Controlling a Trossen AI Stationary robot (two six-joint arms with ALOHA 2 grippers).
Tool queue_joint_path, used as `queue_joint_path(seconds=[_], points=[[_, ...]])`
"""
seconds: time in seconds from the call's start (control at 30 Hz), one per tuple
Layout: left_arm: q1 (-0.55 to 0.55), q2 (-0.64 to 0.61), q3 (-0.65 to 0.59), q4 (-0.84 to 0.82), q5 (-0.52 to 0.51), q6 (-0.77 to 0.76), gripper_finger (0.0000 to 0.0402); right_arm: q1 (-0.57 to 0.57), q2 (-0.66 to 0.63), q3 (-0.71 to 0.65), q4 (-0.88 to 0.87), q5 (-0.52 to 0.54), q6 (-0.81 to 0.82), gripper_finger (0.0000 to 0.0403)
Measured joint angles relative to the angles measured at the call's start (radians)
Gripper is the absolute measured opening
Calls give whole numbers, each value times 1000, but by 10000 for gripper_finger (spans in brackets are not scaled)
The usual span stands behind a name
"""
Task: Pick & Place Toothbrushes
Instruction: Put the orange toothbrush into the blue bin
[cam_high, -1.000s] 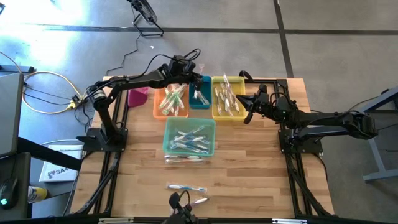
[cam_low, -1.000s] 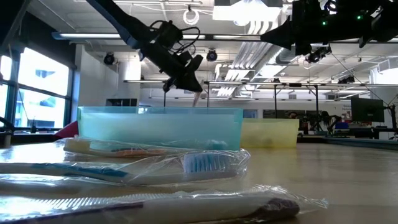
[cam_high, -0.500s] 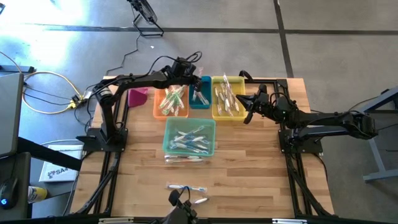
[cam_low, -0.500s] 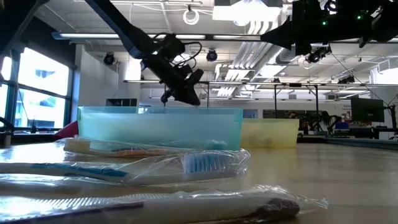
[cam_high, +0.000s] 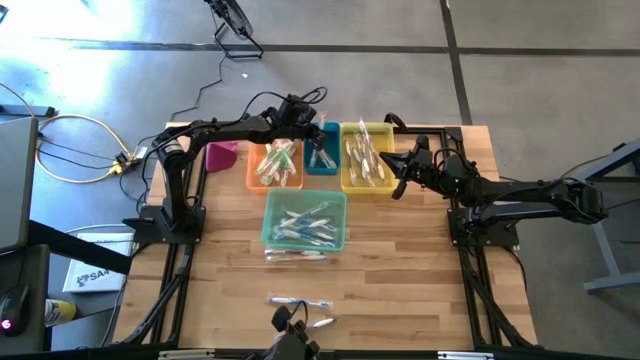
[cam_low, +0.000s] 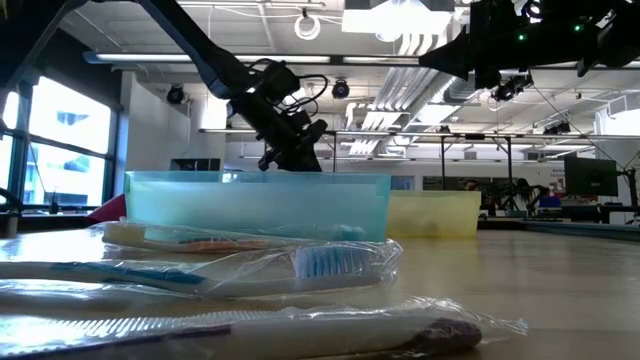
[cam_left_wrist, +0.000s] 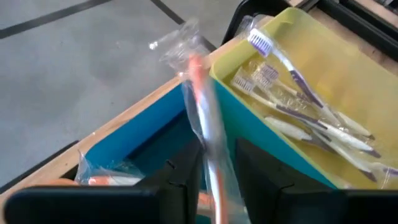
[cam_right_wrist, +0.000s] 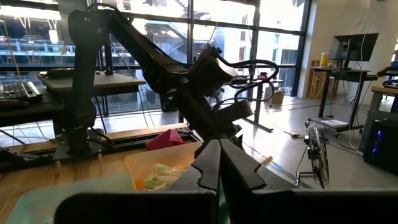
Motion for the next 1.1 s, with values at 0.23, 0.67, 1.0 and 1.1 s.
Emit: queue_joint_path(seconds=[0.23,0.67,1.0,1.1], points=[[1,0,0,-7,-2,-3,143,0,0,0,0,0,0,2],[-11,0,0,-14,-3,-11,163,0,0,0,0,0,0,2],[-25,-41,0,-80,18,-11,159,0,0,0,0,0,0,2],[-24,-65,0,-125,17,-11,137,0,0,0,0,0,0,2]])
